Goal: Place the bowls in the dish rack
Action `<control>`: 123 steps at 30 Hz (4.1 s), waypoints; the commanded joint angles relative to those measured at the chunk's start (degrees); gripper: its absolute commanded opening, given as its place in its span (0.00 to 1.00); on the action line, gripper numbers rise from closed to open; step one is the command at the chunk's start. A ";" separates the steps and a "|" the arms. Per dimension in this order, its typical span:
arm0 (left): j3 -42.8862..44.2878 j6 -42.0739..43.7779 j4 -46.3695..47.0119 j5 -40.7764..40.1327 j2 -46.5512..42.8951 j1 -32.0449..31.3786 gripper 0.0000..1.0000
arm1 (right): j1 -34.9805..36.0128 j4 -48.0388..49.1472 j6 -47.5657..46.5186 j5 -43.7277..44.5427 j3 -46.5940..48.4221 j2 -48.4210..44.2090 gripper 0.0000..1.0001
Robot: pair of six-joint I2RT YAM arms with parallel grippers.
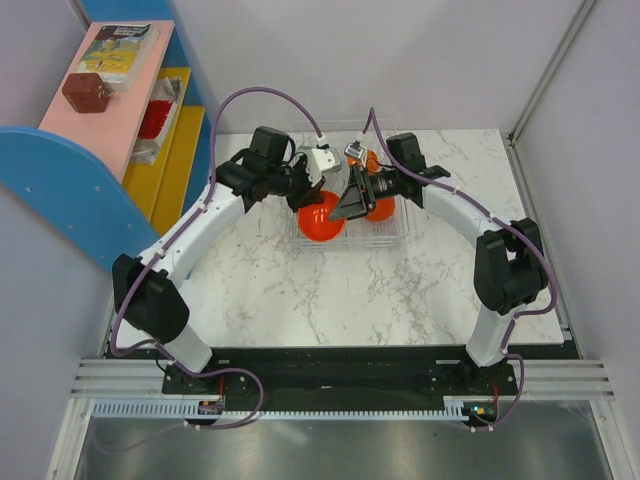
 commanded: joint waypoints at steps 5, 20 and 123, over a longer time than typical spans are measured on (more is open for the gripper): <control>1.73 0.45 1.55 1.91 -0.07 -0.43 0.02 | 0.41 1.89 -1.25 -2.82 1.83 0.10 0.71; -0.11 0.19 1.46 2.26 0.37 -0.87 0.62 | 0.50 2.16 -3.10 -0.98 -0.10 -1.21 0.00; -36.85 -6.49 8.58 21.07 -30.48 32.09 1.00 | 20.10 -35.72 -43.17 79.19 24.07 11.79 0.98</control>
